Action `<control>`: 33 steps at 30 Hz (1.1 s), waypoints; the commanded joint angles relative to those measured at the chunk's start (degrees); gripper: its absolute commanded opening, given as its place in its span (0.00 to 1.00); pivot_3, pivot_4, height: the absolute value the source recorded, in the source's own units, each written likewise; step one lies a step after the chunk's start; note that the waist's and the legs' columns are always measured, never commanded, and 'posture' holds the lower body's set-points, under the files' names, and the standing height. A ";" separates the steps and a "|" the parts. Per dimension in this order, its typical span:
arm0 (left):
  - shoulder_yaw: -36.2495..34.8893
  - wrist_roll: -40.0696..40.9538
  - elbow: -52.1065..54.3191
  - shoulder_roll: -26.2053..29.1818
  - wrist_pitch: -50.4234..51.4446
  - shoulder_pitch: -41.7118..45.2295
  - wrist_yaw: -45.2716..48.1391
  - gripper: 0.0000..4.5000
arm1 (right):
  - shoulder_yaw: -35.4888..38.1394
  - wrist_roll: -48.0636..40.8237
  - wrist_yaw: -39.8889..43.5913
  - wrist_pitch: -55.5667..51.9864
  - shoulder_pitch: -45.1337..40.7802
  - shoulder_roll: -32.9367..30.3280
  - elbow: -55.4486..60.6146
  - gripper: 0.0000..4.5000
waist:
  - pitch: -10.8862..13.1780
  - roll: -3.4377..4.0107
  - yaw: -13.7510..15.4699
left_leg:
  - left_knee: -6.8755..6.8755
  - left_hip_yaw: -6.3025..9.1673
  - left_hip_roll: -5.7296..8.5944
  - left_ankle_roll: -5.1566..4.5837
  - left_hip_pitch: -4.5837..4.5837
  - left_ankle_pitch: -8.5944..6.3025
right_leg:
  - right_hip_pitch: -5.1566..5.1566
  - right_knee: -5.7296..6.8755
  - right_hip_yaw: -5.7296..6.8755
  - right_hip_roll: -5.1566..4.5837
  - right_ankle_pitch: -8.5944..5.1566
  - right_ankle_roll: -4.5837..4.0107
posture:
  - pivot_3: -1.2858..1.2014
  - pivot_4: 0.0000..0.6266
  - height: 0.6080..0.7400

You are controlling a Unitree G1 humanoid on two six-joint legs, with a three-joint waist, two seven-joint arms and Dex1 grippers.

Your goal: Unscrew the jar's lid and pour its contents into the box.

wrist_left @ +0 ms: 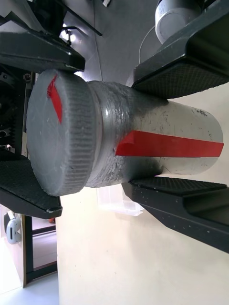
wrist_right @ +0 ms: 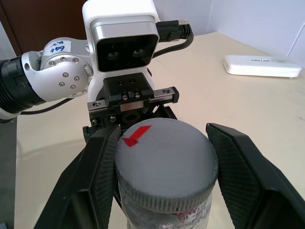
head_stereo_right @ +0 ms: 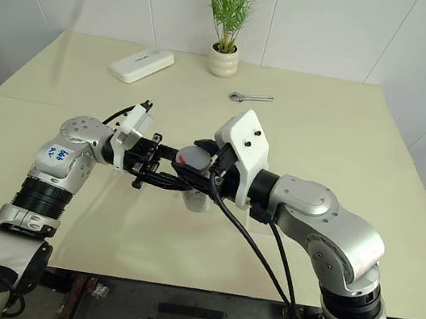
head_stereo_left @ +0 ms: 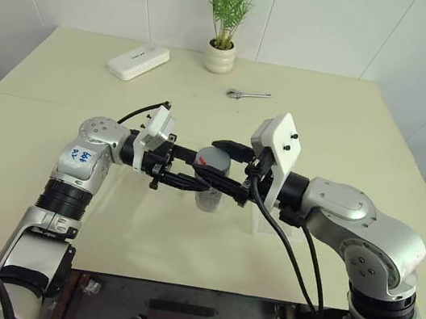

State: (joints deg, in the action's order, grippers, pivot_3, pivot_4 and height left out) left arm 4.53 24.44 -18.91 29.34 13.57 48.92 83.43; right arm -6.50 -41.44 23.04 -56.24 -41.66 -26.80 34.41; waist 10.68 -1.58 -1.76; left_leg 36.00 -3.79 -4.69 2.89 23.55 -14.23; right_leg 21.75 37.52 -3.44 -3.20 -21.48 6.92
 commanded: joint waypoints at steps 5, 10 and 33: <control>0.26 -0.03 0.93 0.32 -0.30 0.26 1.53 0.44 | 1.68 2.60 -2.46 1.40 -0.29 0.15 1.34 0.57 | 0.00 0.00 0.00 | 0.00 0.00 0.00 0.00 0.00 0.00 | 0.00 0.00 0.00 0.00 0.00 0.00 | 0.52 0.24 1.00; 0.23 -0.16 0.86 0.31 -0.52 0.26 1.48 0.44 | 1.46 2.33 -1.94 1.27 -0.12 -0.10 1.53 0.57 | 0.00 0.00 0.00 | 0.00 0.00 0.00 0.00 0.00 0.00 | 0.00 0.00 0.00 0.00 0.00 0.00 | 0.52 0.24 1.00; 0.18 -0.24 0.53 0.04 -1.01 0.51 1.26 0.44 | 1.63 2.63 -1.61 0.92 0.09 0.26 1.83 1.00 | 0.00 0.00 0.00 | 0.00 0.00 0.00 0.00 0.00 0.00 | 0.00 0.01 0.00 0.00 0.00 0.00 | 0.52 0.24 1.00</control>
State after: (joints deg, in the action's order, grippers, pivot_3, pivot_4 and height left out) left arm 5.07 24.15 -19.00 29.31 13.15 48.90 84.05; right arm -6.43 -39.33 21.80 -56.23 -41.36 -26.56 34.65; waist 10.68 -1.58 -1.76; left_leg 36.00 -3.79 -4.69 2.89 23.55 -14.23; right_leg 21.75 37.53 -3.44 -3.20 -21.48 6.92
